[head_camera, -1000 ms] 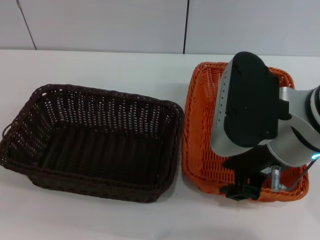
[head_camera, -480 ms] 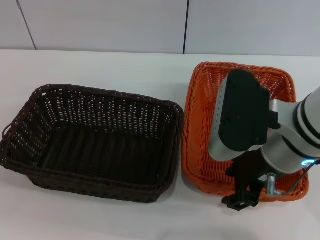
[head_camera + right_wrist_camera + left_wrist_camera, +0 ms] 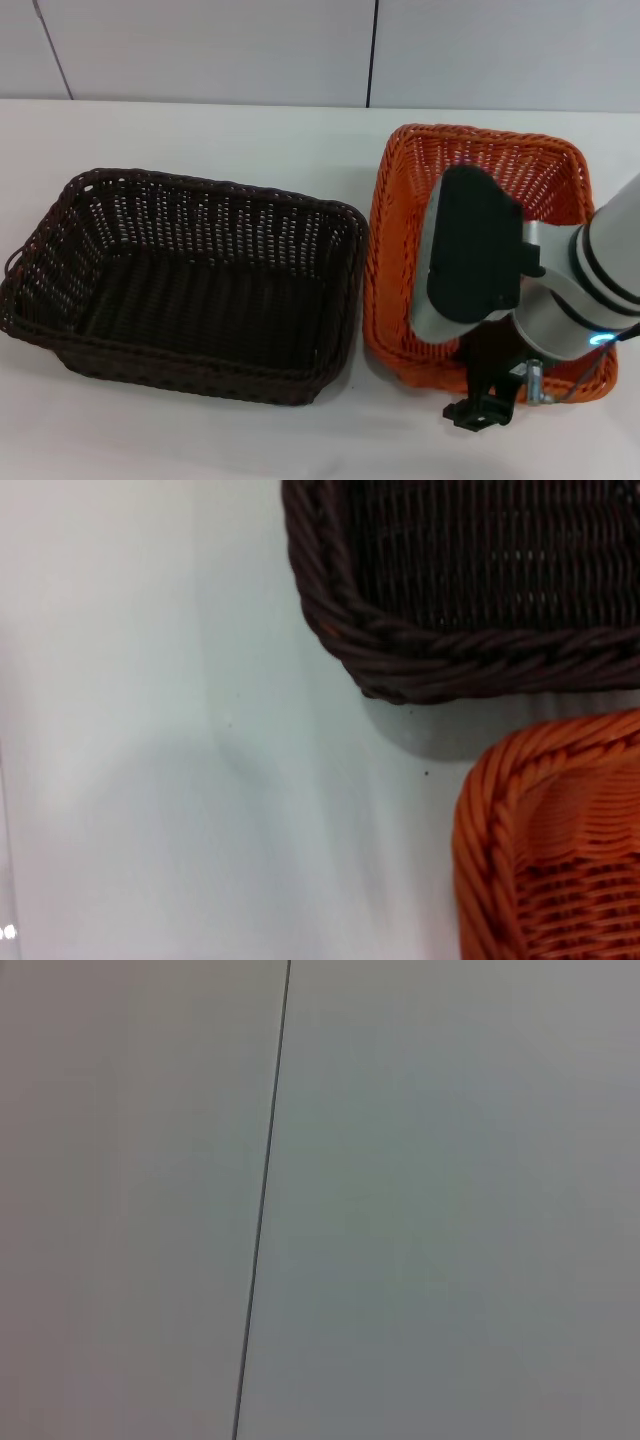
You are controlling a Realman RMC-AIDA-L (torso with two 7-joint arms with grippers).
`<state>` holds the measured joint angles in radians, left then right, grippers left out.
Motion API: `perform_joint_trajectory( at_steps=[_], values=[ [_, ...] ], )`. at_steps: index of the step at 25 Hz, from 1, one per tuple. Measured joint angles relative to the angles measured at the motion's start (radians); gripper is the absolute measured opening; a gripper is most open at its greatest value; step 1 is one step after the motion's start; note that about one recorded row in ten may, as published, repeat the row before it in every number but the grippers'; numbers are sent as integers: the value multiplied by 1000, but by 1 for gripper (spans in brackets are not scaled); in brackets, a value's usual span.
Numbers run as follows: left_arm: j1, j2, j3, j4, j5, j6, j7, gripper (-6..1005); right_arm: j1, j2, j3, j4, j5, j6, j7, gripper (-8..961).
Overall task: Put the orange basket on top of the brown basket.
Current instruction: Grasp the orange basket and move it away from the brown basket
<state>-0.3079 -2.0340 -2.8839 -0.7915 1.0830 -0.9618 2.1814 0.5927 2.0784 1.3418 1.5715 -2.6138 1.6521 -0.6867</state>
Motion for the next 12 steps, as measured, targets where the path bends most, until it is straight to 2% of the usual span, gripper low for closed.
perform_joint_trajectory(
  at_steps=[9,12],
  values=[
    [5,0,0,0,0,-1,0,520,-6,0,-17,25,-50,-4,-3,415],
    [7,7,0,-1,-4,-2,0,520,-7,0,-25,46,-77,-4,-3,341]
  ],
)
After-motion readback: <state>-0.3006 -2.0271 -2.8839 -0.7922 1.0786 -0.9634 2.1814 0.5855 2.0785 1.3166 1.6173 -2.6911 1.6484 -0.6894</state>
